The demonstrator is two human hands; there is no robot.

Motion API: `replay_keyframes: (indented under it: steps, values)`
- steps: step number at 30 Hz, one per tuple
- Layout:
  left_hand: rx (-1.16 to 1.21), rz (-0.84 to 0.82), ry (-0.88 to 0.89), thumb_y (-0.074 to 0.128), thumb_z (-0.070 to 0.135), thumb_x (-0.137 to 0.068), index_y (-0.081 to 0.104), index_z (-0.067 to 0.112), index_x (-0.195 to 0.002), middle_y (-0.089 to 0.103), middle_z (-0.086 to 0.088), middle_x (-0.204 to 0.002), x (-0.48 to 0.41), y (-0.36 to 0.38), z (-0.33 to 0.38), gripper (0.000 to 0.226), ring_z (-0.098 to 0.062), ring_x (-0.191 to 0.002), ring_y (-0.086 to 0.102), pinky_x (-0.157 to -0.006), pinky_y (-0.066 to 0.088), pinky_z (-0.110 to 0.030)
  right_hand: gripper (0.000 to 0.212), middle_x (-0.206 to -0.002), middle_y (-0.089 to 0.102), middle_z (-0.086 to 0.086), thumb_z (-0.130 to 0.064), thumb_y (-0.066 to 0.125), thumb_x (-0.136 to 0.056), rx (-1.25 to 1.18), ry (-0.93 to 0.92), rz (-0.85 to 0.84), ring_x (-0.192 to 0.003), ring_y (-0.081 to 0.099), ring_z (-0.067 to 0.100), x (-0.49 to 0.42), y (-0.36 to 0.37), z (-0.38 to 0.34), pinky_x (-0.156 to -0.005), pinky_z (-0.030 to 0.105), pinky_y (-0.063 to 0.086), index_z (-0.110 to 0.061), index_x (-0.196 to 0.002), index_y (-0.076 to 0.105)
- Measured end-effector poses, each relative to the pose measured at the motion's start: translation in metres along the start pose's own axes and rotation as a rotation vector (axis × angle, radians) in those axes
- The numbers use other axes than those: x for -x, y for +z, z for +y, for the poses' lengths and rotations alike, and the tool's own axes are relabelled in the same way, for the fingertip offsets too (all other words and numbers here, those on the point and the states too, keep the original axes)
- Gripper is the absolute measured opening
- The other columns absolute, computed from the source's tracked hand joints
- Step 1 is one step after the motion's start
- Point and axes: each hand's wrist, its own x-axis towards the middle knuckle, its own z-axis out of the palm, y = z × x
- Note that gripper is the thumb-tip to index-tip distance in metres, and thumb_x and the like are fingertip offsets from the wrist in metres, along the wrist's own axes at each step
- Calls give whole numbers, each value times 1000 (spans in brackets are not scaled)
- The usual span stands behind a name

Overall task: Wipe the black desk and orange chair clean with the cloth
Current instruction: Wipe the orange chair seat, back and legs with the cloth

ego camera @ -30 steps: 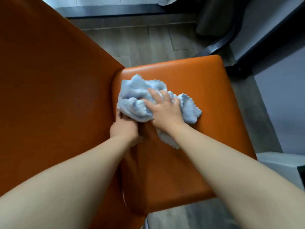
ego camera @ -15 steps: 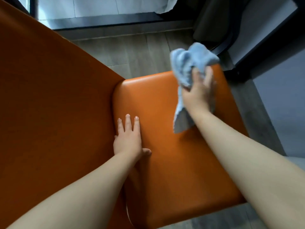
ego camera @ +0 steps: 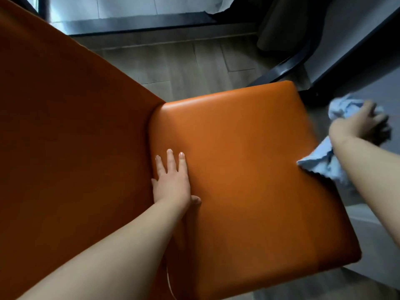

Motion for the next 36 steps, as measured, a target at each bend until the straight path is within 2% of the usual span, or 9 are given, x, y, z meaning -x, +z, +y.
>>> replay_keyframes:
  steps: [3, 8, 12, 16, 23, 26, 28, 31, 36]
  values:
    - [-2, -4, 2, 76, 47, -70, -18, 23, -147, -30, -4, -153, 2, 0, 0, 124, -34, -141, -22, -112, 20, -50, 45, -139, 39, 7, -20, 53, -85, -168, -433, 21, -117, 40, 22, 35, 20, -43, -101, 34, 33, -23, -130, 52]
    - [11, -9, 5, 77, 50, -66, -17, 25, -147, -30, -1, -153, -1, -1, -5, 127, -31, -141, -22, -113, 21, -49, 62, -160, 8, -3, -16, 56, -82, 218, -1264, -541, -143, 13, 27, 108, 67, -107, -108, 45, 21, -40, -138, 42]
    - [42, 10, -4, 78, 49, -66, -17, 28, -147, -30, 1, -153, 0, 2, -5, 127, -29, -141, -23, -113, 18, -50, 64, -160, 2, -4, -19, 57, -82, 224, -849, -397, -144, 6, 28, 57, 62, -45, -110, 51, 18, -36, -140, 38]
    - [72, 15, -27, 79, 45, -66, -16, 28, -147, -29, 1, -153, 0, 3, -1, 126, -29, -141, -25, -114, 14, -51, 42, -144, 31, 17, -29, 53, -88, 69, -147, -319, -126, 38, 43, 3, 34, 41, -104, 46, 31, -15, -128, 49]
    - [80, 40, -41, 81, 45, -62, -14, 29, -148, -28, 3, -154, 0, 5, -3, 129, -27, -141, -23, -113, 16, -51, 40, -131, 46, 34, -19, 44, -96, 233, 462, -360, -121, 44, 48, 70, -19, 206, -102, 51, 33, 5, -126, 52]
    - [44, 37, -67, 80, 50, -61, -16, 31, -147, -28, 4, -154, 0, 4, -4, 130, -25, -142, -23, -112, 21, -49, 37, -134, 44, 29, -14, 50, -93, 130, 499, -283, -123, 41, 43, 74, -34, 211, -101, 44, 34, 3, -126, 52]
    - [27, 41, -84, 79, 51, -62, -15, 32, -147, -26, 4, -155, 1, 3, -1, 129, -25, -143, -19, -112, 22, -50, 32, -135, 40, 23, -14, 55, -89, 11, 277, -115, -122, 39, 40, 77, -36, 185, -100, 41, 34, -5, -119, 56]
    - [76, 98, -122, 78, 48, -66, -7, 32, -149, -15, 2, -157, 8, 7, 4, 120, -26, -145, -11, -112, 22, -49, 34, -146, 30, 12, -10, 58, -86, -29, -118, -213, -127, 31, 36, 98, -35, 151, -105, 40, 27, -12, -119, 56]
    - [318, 229, -152, 69, 29, -83, 5, 30, -149, 3, -1, -159, 42, 32, 5, 92, -26, -145, 6, -111, 27, -47, 39, -138, 30, 26, -10, 56, -86, 158, 347, -217, -119, 35, 50, 139, -59, 215, -99, 54, 33, -9, -124, 48]
